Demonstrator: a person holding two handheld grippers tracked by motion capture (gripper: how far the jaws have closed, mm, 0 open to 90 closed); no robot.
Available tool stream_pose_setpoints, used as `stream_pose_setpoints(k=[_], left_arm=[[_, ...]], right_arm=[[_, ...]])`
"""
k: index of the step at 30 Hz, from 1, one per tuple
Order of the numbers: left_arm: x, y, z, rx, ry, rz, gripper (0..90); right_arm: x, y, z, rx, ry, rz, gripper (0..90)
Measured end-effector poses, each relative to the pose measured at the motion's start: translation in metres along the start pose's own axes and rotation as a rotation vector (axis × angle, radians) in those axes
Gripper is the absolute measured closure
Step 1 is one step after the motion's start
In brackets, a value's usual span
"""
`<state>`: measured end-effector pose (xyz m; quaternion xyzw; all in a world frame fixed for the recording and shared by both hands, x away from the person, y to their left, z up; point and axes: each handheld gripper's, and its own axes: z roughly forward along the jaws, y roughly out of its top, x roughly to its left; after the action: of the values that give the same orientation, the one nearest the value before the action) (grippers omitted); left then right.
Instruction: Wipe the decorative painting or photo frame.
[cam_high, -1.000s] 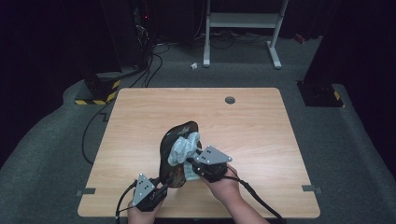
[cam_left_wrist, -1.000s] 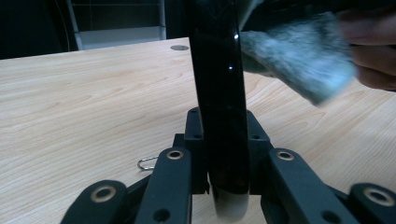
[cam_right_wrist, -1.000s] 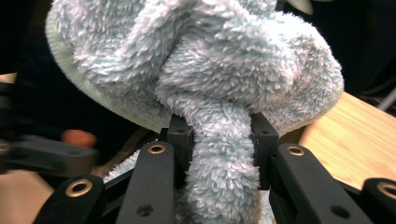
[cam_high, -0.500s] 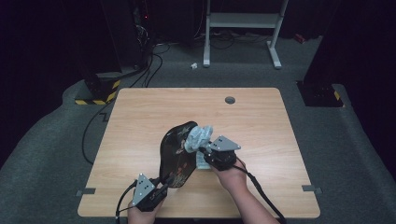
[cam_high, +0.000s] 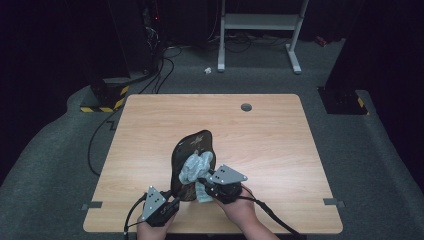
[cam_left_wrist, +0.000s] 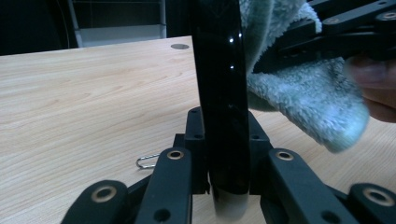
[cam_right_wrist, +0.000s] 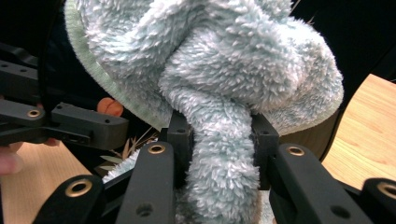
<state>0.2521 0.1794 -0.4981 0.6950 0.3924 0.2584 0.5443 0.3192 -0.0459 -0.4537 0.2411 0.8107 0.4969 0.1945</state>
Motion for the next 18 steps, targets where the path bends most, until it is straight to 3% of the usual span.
stream_pose_setpoints(k=[4, 14, 18], left_arm=[[0.001, 0.0, 0.0, 0.001, -0.003, -0.001, 77.9], [0.001, 0.0, 0.0, 0.002, -0.005, 0.002, 77.9], [0.001, 0.0, 0.0, 0.001, -0.006, 0.001, 77.9]], right_arm=[[-0.01, -0.001, 0.002, 0.007, -0.028, 0.012, 68.4], [-0.067, -0.015, 0.013, 0.067, -0.165, 0.093, 68.4], [-0.074, -0.019, 0.013, 0.085, -0.181, 0.105, 68.5]])
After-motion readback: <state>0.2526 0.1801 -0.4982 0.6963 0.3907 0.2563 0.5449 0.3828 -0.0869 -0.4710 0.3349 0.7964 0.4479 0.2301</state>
